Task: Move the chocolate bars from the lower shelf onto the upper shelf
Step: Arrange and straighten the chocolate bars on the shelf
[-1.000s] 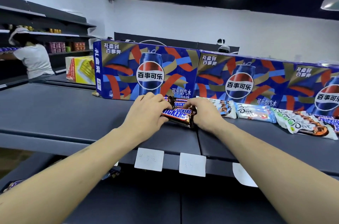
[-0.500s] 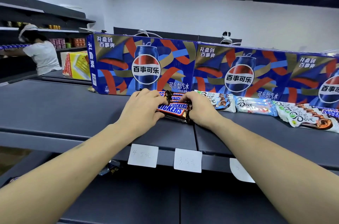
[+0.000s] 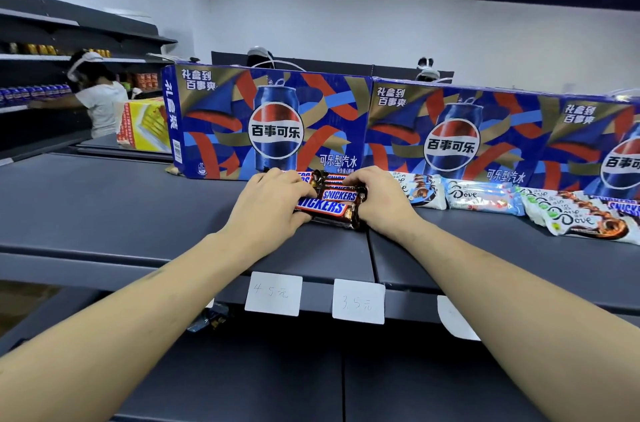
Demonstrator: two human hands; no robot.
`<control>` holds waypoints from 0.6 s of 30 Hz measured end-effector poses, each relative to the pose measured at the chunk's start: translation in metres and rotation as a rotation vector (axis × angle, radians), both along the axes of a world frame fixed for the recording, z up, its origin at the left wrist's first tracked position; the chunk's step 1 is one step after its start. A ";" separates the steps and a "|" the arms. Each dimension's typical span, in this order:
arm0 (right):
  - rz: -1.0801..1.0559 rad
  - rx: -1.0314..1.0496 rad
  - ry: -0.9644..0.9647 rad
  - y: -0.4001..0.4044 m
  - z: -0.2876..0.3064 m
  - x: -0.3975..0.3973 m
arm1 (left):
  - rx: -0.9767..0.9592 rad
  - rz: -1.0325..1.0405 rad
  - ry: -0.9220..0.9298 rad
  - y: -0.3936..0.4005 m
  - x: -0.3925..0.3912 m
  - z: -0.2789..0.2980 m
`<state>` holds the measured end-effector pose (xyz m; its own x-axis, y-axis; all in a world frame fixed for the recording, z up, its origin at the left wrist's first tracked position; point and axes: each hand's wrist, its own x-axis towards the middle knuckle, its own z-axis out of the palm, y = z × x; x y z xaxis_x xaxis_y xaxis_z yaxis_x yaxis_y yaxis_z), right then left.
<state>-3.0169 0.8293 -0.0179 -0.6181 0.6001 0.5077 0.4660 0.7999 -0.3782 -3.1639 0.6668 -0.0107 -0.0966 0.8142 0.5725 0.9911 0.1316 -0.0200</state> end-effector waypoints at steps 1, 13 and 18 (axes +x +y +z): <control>0.000 0.004 -0.001 0.000 0.000 0.000 | 0.001 -0.002 -0.002 0.000 0.001 0.000; -0.002 -0.004 -0.034 -0.007 0.005 0.022 | 0.010 -0.043 -0.025 -0.007 0.014 0.004; -0.020 0.003 -0.014 -0.007 0.011 0.055 | 0.003 -0.046 -0.032 -0.009 0.040 0.010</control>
